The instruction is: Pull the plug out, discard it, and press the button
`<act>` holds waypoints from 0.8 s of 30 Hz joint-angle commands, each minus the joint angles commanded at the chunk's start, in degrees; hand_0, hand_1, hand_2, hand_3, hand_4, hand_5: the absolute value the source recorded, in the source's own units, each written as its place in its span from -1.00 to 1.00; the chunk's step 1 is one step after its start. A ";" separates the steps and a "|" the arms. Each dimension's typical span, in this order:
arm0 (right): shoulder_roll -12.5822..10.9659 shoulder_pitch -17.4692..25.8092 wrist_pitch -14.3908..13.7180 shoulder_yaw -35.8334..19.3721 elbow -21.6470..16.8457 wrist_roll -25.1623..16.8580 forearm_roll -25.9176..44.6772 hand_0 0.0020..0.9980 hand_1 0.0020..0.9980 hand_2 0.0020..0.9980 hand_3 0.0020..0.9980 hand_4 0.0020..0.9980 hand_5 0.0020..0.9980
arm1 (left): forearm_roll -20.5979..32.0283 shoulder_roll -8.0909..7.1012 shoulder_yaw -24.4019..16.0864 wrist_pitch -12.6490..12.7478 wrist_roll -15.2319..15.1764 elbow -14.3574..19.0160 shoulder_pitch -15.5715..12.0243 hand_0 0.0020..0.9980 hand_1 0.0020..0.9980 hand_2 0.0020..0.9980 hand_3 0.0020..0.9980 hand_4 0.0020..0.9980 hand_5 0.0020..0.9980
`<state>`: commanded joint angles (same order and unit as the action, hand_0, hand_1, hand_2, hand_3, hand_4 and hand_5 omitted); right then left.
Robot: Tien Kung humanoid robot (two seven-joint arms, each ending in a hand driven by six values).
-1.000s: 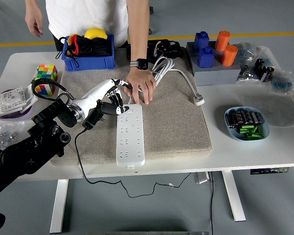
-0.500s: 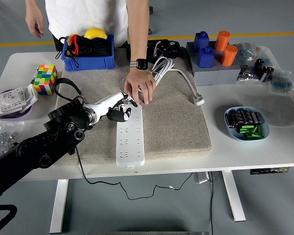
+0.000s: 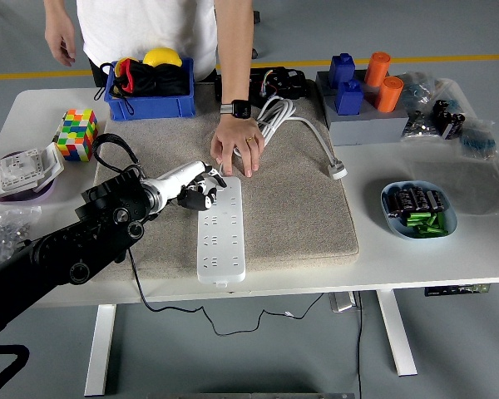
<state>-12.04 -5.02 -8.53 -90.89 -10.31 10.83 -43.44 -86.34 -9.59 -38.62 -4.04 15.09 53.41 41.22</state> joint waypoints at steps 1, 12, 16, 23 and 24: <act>0.00 -0.02 0.01 0.04 0.00 -0.03 0.04 0.48 0.32 0.29 0.22 0.33 -0.06 | 0.04 -0.02 0.12 -0.05 0.08 -0.21 0.02 -0.93 -0.93 -0.70 0.33 -0.40 -1.00; 0.03 -0.06 0.14 0.08 0.00 0.04 0.10 0.48 0.32 0.29 0.23 0.32 -0.06 | -0.37 0.16 1.07 -0.04 0.00 -1.74 0.45 -0.92 -0.94 -0.70 0.32 -0.41 -1.00; 0.02 -0.06 0.13 0.04 0.00 0.08 0.09 0.48 0.32 0.29 0.23 0.32 -0.06 | -0.27 0.08 1.48 -0.07 -0.02 -1.98 0.60 -0.92 -0.94 -0.70 0.32 -0.41 -1.00; 0.09 -0.05 0.12 0.01 0.00 -0.03 0.12 0.48 0.32 0.29 0.23 0.32 -0.06 | 0.40 -0.02 1.62 0.42 -0.98 -1.32 0.42 -0.92 -0.94 -0.70 0.32 -0.41 -1.00; 0.10 -0.04 0.15 0.02 0.00 -0.01 0.09 0.48 0.32 0.29 0.23 0.32 -0.06 | 0.34 -0.08 1.28 0.51 -1.11 -0.85 0.43 -0.92 -0.94 -0.70 0.32 -0.41 -1.00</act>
<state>-11.94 -5.06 -8.38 -90.87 -10.31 10.82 -43.35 -86.00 -9.66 -37.34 -3.53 13.98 52.56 41.66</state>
